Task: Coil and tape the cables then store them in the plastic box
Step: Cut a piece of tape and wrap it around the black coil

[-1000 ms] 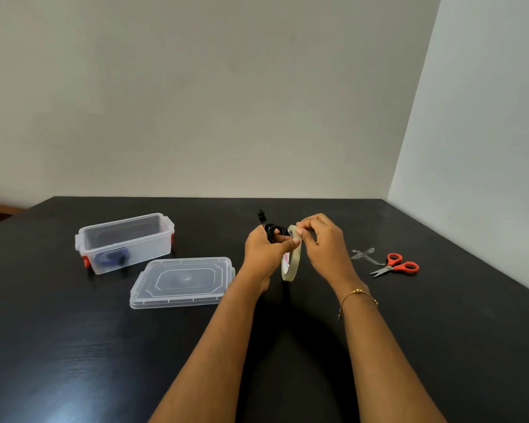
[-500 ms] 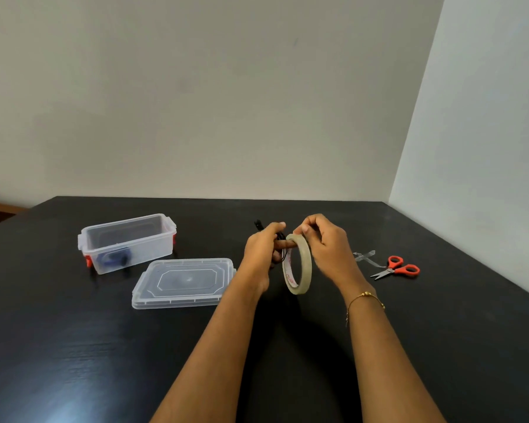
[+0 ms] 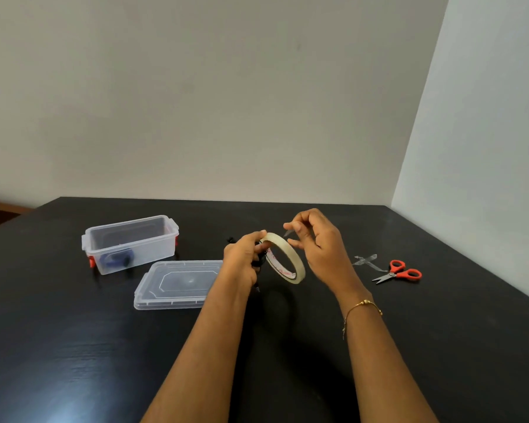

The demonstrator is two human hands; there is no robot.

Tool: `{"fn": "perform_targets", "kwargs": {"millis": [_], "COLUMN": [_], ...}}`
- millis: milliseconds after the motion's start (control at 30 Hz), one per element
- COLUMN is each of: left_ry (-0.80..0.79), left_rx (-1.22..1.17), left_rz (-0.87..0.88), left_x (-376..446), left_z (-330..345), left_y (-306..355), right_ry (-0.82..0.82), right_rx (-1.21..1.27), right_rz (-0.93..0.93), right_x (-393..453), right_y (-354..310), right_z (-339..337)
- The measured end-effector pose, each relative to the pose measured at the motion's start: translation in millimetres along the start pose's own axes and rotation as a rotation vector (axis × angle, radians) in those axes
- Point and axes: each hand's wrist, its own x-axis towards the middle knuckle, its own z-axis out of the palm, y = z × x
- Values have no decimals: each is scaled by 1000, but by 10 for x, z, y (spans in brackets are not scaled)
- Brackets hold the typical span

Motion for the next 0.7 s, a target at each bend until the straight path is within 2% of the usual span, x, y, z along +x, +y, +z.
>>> {"fn": "perform_targets", "kwargs": {"millis": [233,333,500,700], "left_ry": [-32,-42,-332,-359], "left_rx": [298,377,230,322], "left_rz": [205,352,488,663], "left_x": [-63,-83,-248,-221], "left_z": [142,124,124,131], "left_y": [-97,-28,100,105], "right_ry": [97,128,127,194], "right_rx": [-174,-265,-275,-289], "right_rz": [-94,-148,-145,-108], "right_x": [22,38,47,53], "right_y": [-2,0,-10,-2], "right_z": [-56,-95,-120,-165]}}
